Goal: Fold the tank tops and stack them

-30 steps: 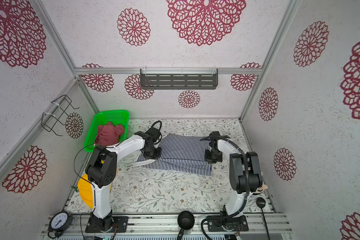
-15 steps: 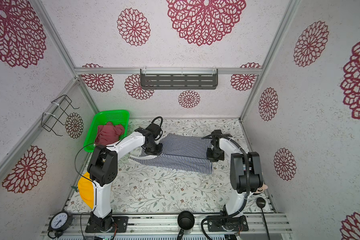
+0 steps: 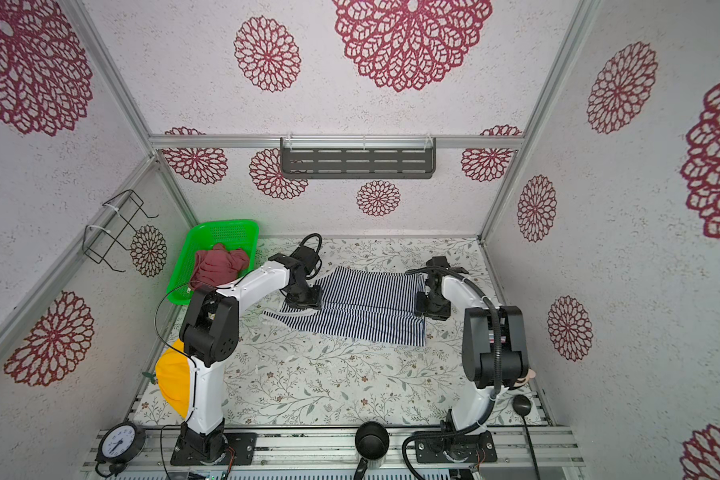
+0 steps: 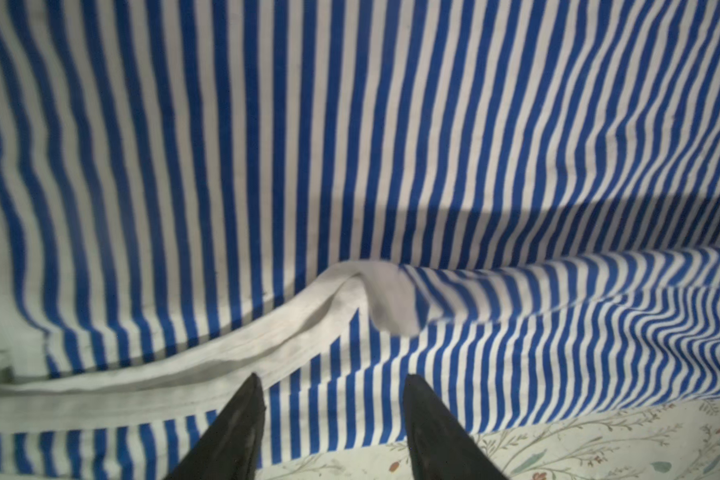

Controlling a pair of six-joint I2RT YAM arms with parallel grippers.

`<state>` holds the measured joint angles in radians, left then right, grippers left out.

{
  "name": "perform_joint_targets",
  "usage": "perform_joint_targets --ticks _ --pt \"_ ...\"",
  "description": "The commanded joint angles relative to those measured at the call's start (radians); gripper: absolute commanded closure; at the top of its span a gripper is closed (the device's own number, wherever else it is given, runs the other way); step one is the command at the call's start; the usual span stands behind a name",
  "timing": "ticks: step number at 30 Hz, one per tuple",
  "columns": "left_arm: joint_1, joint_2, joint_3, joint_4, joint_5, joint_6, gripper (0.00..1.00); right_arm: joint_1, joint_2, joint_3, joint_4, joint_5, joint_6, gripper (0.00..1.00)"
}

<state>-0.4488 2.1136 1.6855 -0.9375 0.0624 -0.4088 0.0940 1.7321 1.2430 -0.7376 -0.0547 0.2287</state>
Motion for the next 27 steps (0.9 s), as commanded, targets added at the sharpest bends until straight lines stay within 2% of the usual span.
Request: perform_joint_targets --ticks 1,3,6,8,13,17,21,27 --pt "0.026 -0.138 -0.046 0.000 -0.071 -0.004 0.38 -0.003 -0.129 0.003 -0.015 0.020 -0.001 0.44" --pt "0.030 -0.213 -0.099 0.037 -0.060 -0.043 0.39 0.007 -0.172 -0.031 -0.003 0.004 0.021 0.47" --pt "0.016 -0.242 -0.173 0.138 0.032 -0.125 0.43 0.046 -0.207 -0.103 0.045 -0.035 0.062 0.52" --pt "-0.015 -0.226 -0.194 0.207 0.079 -0.166 0.44 0.069 -0.198 -0.148 0.094 -0.050 0.087 0.54" --pt "-0.086 -0.108 -0.142 0.290 0.122 -0.231 0.47 0.105 -0.141 -0.211 0.213 -0.085 0.134 0.59" --pt "-0.085 -0.043 -0.124 0.360 0.128 -0.277 0.48 0.104 -0.100 -0.220 0.271 -0.073 0.166 0.64" --pt "-0.064 0.001 -0.132 0.400 0.092 -0.304 0.47 0.088 -0.068 -0.240 0.259 0.011 0.173 0.66" --pt "-0.034 0.004 -0.168 0.445 0.032 -0.303 0.42 0.051 -0.127 -0.278 0.237 0.077 0.163 0.67"
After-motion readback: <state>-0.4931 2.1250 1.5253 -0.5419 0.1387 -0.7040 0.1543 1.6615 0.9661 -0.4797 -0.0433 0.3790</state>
